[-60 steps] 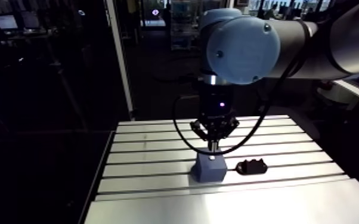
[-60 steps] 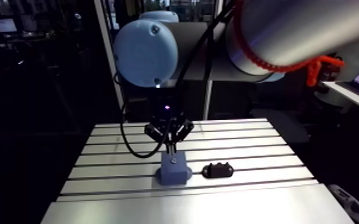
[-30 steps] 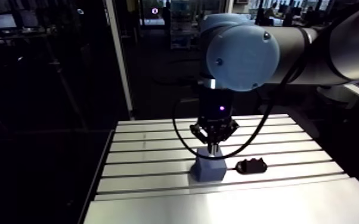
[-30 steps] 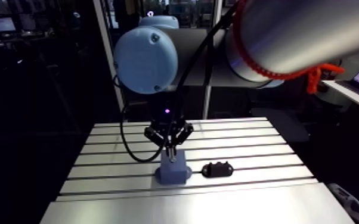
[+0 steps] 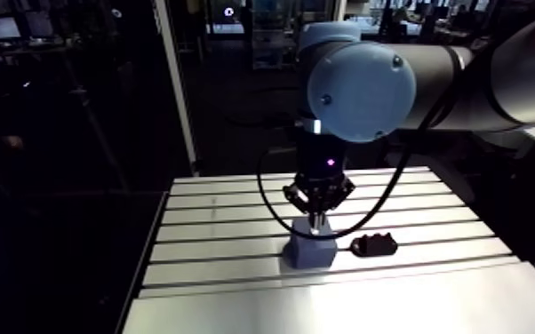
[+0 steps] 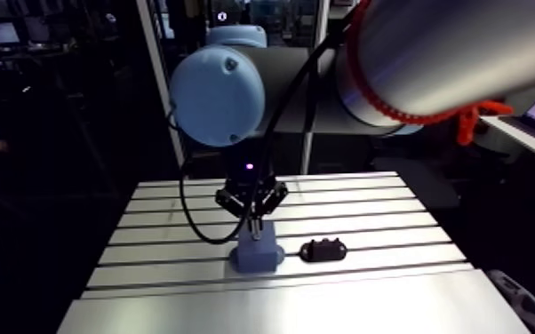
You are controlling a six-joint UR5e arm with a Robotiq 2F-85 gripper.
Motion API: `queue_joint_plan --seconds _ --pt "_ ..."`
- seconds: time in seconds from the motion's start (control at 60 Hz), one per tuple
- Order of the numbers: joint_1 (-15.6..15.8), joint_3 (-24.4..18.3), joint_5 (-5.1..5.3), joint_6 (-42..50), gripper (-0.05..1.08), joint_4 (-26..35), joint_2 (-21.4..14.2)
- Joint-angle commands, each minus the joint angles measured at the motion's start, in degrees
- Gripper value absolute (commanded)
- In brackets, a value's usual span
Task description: Pick up the M10 bolt and insert it into the hex recess until seated.
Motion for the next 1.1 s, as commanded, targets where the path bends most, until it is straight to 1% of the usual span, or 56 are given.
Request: queue_joint_plan --seconds 0.017,0.183,0.9,1.1 --pt "0.0 0.1 0.34 -0.4 1.08 -0.2 0.2" --pt "-0.1 0.2 0.60 -0.5 1.08 -0.7 0.3" --pt "-0.1 0.8 0.52 -1.6 1.08 -1.1 0.8" --pt "-0.2 1.0 0.61 -1.7 1.08 -2.1 0.9"
